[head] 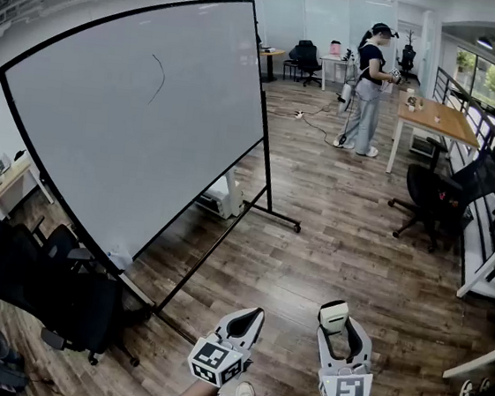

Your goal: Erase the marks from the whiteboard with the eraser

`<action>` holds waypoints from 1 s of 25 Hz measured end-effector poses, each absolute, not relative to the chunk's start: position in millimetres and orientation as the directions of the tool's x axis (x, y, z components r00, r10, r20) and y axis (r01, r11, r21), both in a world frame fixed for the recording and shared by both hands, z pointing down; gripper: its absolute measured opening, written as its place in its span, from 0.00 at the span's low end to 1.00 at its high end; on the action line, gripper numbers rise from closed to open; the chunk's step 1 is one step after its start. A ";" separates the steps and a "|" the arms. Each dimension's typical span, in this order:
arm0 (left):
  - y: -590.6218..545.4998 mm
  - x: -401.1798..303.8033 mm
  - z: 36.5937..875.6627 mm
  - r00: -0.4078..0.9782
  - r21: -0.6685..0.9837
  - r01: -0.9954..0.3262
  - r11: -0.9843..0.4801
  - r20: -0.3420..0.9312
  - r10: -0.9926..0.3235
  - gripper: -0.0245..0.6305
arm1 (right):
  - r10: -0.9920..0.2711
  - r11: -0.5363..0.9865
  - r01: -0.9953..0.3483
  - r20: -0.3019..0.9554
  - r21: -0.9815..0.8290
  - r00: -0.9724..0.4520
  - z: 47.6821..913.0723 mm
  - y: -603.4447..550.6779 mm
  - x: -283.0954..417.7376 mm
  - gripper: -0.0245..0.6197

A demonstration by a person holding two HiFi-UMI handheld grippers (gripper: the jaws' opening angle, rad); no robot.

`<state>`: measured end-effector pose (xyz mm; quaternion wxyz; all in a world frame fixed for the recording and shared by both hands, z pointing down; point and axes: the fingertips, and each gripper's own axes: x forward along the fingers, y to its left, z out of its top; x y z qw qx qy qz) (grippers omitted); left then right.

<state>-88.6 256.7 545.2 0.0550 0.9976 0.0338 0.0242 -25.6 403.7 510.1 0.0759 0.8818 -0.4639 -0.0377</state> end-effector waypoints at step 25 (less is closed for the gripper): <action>130.3 -124.0 537.4 1.000 0.112 0.023 -0.993 -0.006 0.022 0.07 | -0.826 -0.563 -0.820 -0.023 0.103 0.564 499.1 281.2 -43.1 0.42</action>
